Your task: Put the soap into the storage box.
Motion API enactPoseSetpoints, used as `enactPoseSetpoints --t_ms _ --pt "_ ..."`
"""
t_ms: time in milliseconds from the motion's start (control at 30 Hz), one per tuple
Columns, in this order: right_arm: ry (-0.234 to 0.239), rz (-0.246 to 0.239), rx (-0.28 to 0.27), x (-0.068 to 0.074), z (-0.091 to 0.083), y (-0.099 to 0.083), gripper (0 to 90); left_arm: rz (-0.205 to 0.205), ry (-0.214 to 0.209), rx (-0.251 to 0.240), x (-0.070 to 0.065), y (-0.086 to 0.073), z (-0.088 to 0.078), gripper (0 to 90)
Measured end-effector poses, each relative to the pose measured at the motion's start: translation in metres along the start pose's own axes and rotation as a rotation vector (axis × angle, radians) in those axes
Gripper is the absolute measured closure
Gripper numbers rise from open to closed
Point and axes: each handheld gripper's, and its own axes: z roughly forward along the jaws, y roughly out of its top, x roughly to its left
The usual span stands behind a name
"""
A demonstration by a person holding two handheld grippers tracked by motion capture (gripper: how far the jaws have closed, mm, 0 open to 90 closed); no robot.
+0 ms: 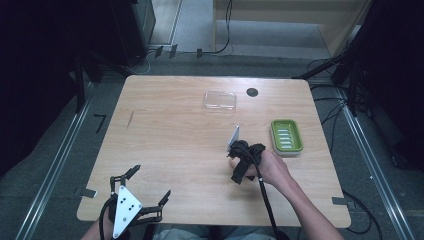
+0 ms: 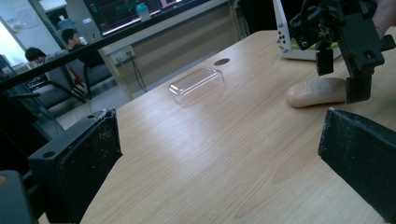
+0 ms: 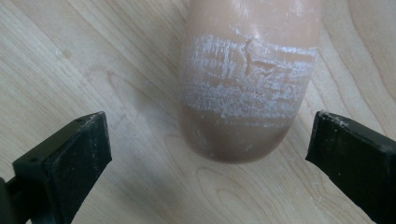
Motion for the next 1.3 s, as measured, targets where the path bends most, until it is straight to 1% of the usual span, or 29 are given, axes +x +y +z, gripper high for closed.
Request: enactPoseSetpoints --t_ms 200,233,333,467,500,567,633,700,733,767,800,900,1000,1167,1300 --pt "-0.003 -0.003 0.006 -0.002 0.004 0.002 0.3 0.0 -0.001 0.0 0.0 0.0 0.0 0.0" --pt "-0.005 0.006 0.009 -0.003 0.005 0.001 1.8 -0.002 0.0 0.0 0.0 0.0 0.0 0.0" --pt "-0.005 0.01 0.011 -0.004 0.006 0.001 5.1 0.001 -0.001 0.001 0.0 0.0 0.0 0.0" --pt "-0.005 0.01 0.013 -0.003 0.008 0.001 12.0 0.001 -0.001 0.001 0.0 0.0 0.0 0.0" --pt "-0.004 0.008 0.013 -0.003 0.008 0.001 15.5 0.0 -0.001 0.001 0.0 0.0 0.0 0.0" --pt "-0.008 0.013 0.011 -0.003 0.008 0.001 16.3 0.0 -0.001 0.001 0.0 0.0 0.0 0.0" --pt "-0.012 0.016 0.021 -0.004 0.009 0.001 19.6 0.0 -0.001 0.0 0.0 0.0 0.0 0.0" --pt "-0.018 0.018 0.02 -0.005 0.01 0.001 22.6 0.001 -0.002 0.001 0.0 0.0 0.0 0.0" --pt "-0.014 0.013 0.026 -0.006 0.011 0.001 23.3 0.001 -0.002 0.0 0.0 0.0 0.0 0.0" --pt "-0.012 0.019 0.029 -0.006 0.012 0.001 24.2 0.001 -0.002 -0.001 0.0 0.0 0.0 0.0" --pt "-0.013 0.028 0.035 -0.006 0.013 0.001 24.5 0.001 -0.001 -0.001 0.0 0.0 0.0 0.0" --pt "-0.01 0.025 0.025 -0.008 0.014 0.001 24.6 0.002 -0.001 0.001 0.0 0.0 0.0 0.0" --pt "0.0 0.036 0.025 -0.009 0.014 0.001 20.2 0.002 -0.002 0.002 0.0 0.0 0.0 0.0" --pt "0.005 0.044 0.019 -0.01 0.015 0.003 18.4 0.002 0.0 0.001 0.0 0.0 0.0 0.0" --pt "0.003 0.057 0.006 -0.013 0.014 0.004 21.3 0.002 -0.001 0.001 0.0 0.0 0.0 0.0"
